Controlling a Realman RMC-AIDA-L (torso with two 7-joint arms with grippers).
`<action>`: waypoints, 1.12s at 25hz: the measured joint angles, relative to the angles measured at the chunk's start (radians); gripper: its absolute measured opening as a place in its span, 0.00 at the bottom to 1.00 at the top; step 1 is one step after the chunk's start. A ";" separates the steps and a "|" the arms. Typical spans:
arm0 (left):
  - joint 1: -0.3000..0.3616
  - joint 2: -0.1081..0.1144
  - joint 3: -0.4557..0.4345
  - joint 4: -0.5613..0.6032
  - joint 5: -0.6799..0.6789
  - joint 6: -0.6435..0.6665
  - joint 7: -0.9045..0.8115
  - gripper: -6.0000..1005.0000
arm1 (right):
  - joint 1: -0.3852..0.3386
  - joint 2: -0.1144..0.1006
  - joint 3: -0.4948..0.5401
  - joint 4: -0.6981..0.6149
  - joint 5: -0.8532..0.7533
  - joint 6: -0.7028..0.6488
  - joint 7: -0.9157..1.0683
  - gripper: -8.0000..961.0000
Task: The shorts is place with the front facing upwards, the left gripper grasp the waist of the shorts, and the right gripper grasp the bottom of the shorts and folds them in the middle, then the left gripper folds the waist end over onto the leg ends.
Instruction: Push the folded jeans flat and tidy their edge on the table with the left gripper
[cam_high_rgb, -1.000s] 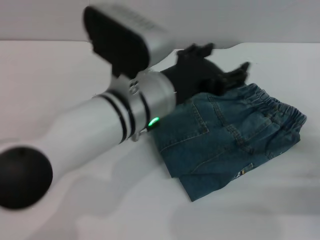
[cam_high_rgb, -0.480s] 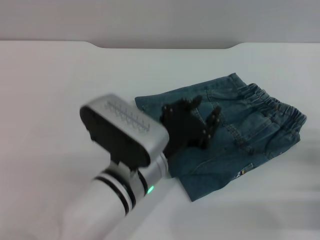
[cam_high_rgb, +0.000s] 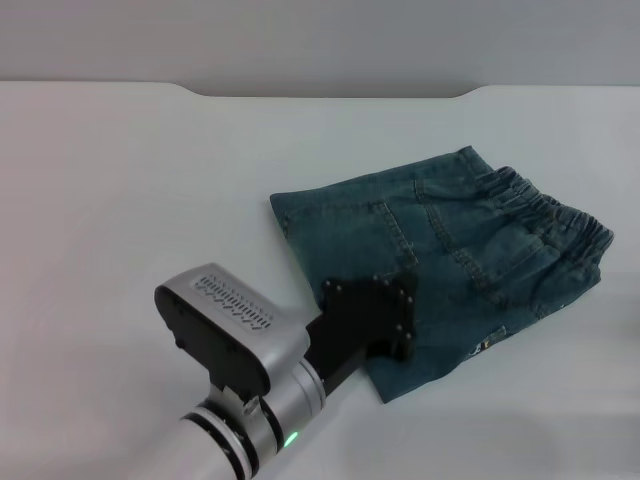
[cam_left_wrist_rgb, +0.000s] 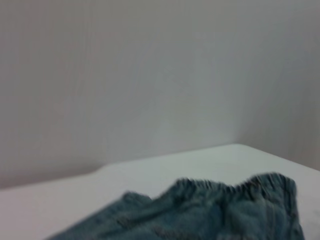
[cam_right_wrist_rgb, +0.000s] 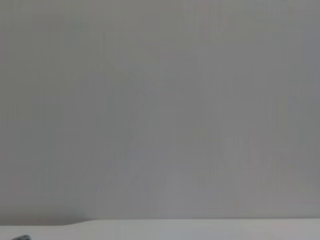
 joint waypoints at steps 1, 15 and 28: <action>-0.002 0.000 0.009 0.013 0.013 0.003 -0.030 0.09 | 0.002 -0.001 0.000 0.000 0.000 -0.002 0.000 0.01; -0.070 -0.010 0.056 0.150 0.042 0.004 -0.176 0.02 | 0.052 0.000 0.002 -0.028 0.001 -0.012 0.000 0.01; -0.169 -0.010 0.027 0.316 0.042 0.010 -0.297 0.05 | 0.038 0.008 0.014 -0.022 0.005 -0.005 0.003 0.01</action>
